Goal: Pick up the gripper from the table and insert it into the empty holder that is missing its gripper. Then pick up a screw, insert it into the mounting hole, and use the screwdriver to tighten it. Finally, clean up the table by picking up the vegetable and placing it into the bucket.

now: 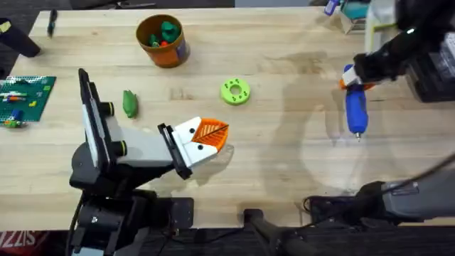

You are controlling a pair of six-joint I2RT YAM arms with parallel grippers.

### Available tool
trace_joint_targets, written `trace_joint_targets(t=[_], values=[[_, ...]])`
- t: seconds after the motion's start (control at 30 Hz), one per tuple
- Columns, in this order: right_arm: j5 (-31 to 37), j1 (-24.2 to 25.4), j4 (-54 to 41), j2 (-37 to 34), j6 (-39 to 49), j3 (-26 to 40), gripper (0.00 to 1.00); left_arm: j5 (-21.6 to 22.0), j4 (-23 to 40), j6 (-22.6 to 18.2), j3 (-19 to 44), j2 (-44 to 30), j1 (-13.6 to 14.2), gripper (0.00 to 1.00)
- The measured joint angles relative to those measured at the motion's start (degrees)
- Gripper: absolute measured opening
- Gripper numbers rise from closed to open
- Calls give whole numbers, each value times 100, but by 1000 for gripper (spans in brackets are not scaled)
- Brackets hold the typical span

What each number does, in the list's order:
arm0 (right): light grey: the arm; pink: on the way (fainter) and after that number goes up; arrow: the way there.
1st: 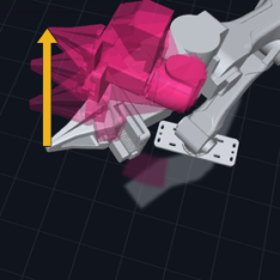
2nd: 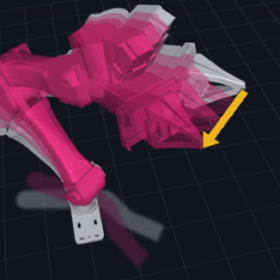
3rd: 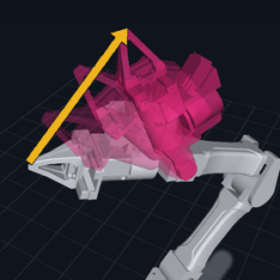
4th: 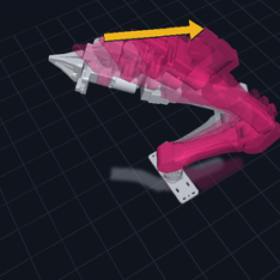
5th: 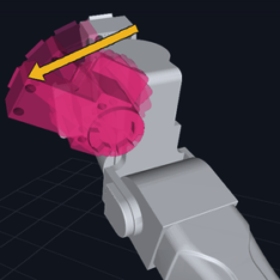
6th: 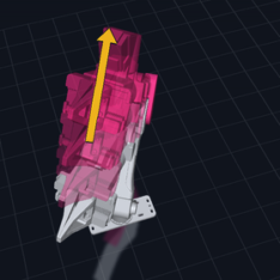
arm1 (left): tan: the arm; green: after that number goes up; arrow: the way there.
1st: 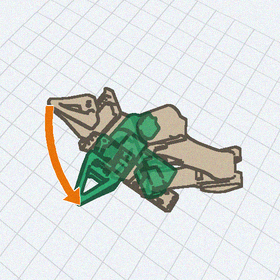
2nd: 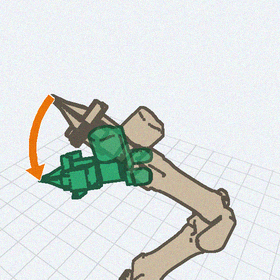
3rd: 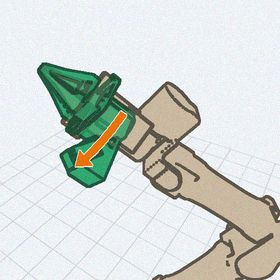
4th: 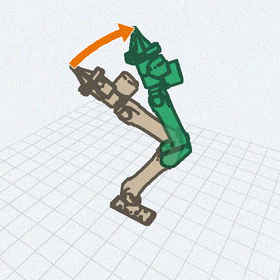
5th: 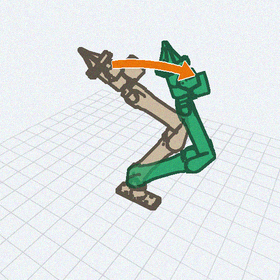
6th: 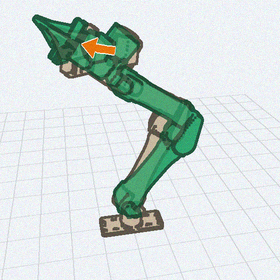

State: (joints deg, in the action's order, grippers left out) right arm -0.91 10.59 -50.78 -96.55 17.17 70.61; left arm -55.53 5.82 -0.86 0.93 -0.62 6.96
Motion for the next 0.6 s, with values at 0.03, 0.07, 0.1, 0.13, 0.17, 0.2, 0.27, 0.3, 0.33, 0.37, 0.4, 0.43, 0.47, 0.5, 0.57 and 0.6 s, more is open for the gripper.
trace_joint_targets(t=[0.03,0.07,0.1,0.13,0.17,0.2,0.27,0.3,0.33,0.37,0.4,0.43,0.47,0.5,0.57,0.6], values=[[0,-38,-100,232,-23,18,23,0,0,0,1,0,-1,6],[0,-89,-178,458,-44,40,23,0,0,0,1,0,-2,6],[-4,-154,-239,673,-54,59,23,0,0,0,0,0,0,6],[-19,-249,-289,924,-68,75,23,0,0,0,0,0,-2,6],[-63,-365,-344,1173,-82,93,23,0,0,0,1,0,0,6],[-114,-470,-380,1370,-95,100,23,0,0,0,0,0,0,6],[-265,-738,-442,1809,-157,103,23,2,0,0,0,0,-2,6],[-341,-898,-470,2029,-211,105,23,0,0,0,1,0,-1,6],[-393,-1039,-494,2216,-268,105,23,0,0,0,0,0,0,6],[-451,-1203,-515,2425,-342,105,23,0,2,0,0,0,0,6],[-494,-1357,-539,2615,-414,105,23,0,0,0,1,0,0,6],[-521,-1506,-568,2800,-496,105,23,0,0,0,0,0,-2,6],[-550,-1627,-591,2961,-557,105,23,0,0,0,0,0,0,6],[-570,-1754,-607,3139,-629,102,23,0,1,0,0,0,-2,6],[-605,-1988,-464,3541,-776,9,23,0,0,0,0,0,-2,6],[-613,-2079,-312,3743,-849,-103,23,0,0,0,0,0,-2,6]])
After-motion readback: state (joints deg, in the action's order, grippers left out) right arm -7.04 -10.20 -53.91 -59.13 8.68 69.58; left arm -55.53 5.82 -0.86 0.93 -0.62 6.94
